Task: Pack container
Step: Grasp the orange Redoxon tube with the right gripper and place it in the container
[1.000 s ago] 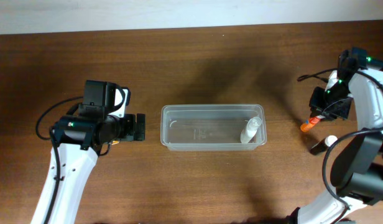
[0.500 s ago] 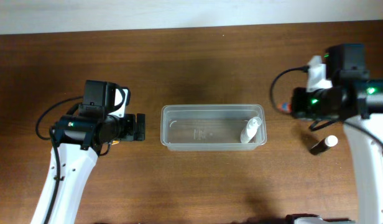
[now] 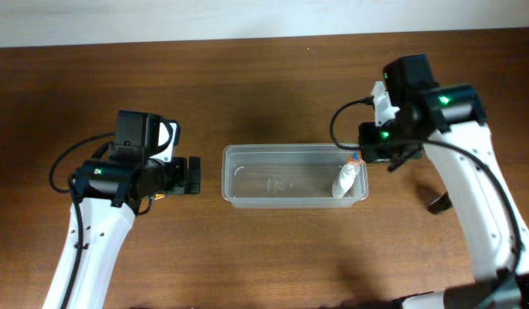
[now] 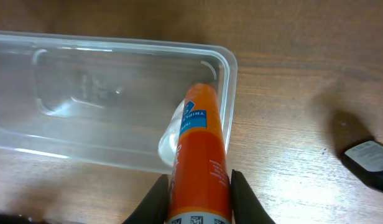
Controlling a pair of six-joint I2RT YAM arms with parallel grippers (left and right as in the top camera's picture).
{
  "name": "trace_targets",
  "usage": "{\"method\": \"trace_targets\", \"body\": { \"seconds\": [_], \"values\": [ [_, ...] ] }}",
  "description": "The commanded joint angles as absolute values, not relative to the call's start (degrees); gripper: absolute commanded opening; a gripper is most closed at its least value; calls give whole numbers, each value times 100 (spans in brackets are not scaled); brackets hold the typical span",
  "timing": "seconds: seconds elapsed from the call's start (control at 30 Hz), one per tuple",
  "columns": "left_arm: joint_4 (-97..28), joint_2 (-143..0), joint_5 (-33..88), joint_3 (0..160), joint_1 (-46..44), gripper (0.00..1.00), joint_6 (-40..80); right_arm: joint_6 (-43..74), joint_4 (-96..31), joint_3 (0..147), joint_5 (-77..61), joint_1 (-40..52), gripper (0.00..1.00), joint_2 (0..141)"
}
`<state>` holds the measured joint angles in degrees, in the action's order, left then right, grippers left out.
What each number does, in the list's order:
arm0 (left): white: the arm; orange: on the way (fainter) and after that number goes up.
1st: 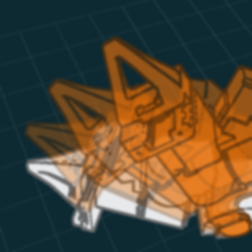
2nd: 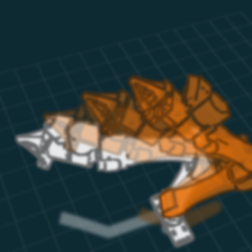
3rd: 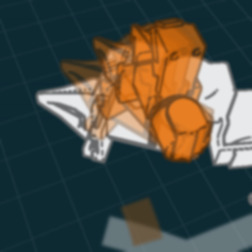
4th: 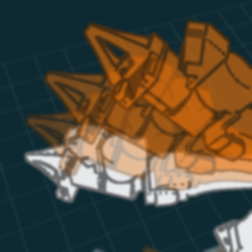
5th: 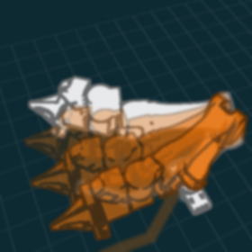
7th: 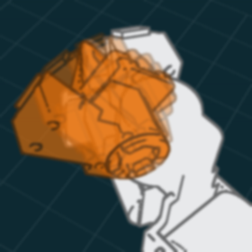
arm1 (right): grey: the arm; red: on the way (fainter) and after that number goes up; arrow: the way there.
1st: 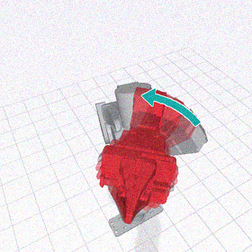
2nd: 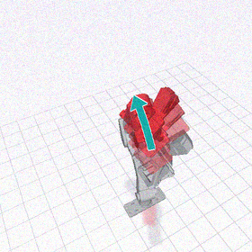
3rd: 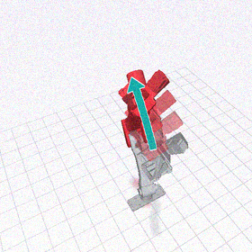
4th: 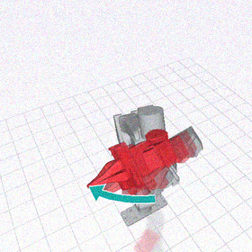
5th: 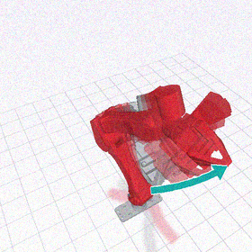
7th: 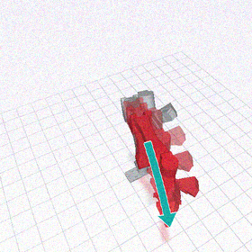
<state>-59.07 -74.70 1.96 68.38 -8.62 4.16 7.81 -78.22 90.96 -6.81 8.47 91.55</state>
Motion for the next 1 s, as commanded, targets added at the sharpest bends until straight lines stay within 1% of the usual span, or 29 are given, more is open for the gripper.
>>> {"method": "trace_targets", "body": {
  "seconds": [0.0, 0.43, 0.5, 0.6, 0.73, 0.97],
  "values": [
    [-5900, -7496, 196, 6958, -873, 99, 427, 845, -7817, 9131, -692, 906, 18, 9421],
    [-5900, -7496, 196, 6958, -873, 99, 429, 843, -7450, 8989, -687, 904, 18, 10250],
    [-5902, -7496, 196, 6958, -873, 99, 429, 843, -7424, 8986, -687, 904, 19, 10296],
    [-5902, -7496, 196, 6958, -873, 99, 429, 843, -7413, 8986, -687, 904, 25, 10337],
    [-5902, -7496, 196, 6958, -873, 99, 427, 843, -7415, 8986, -687, 904, 29, 10350],
    [-5902, -7496, 196, 6958, -873, 99, 427, 843, -7417, 8986, -687, 904, 30, 10350]
  ]
}}
